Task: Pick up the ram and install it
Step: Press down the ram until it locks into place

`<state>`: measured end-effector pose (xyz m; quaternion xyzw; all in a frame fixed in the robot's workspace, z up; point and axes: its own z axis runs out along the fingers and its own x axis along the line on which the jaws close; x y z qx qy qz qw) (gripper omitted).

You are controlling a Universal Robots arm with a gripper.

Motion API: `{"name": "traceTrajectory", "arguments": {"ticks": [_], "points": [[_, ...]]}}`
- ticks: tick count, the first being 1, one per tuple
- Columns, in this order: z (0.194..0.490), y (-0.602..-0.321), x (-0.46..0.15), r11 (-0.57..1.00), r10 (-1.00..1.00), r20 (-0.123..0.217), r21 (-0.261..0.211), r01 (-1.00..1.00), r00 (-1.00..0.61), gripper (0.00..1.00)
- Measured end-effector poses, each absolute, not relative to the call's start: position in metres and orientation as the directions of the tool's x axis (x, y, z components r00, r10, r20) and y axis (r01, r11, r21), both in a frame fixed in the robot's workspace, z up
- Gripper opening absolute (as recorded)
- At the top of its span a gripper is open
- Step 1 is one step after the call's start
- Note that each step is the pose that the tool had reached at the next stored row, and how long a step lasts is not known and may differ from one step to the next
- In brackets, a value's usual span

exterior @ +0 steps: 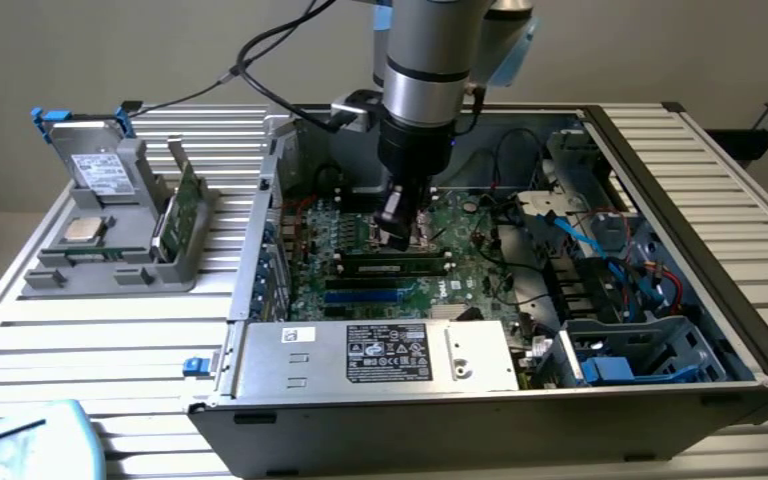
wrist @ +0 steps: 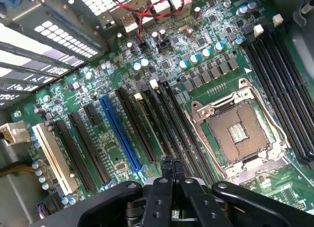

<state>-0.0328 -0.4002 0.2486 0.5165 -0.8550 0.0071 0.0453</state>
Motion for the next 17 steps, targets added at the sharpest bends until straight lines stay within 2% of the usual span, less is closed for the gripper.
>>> {"name": "traceTrajectory", "arguments": {"ticks": [17], "points": [[0.2472,-0.4001,-0.0328,0.655,-0.754,0.09,0.032,-0.755,-0.65,0.11]]}}
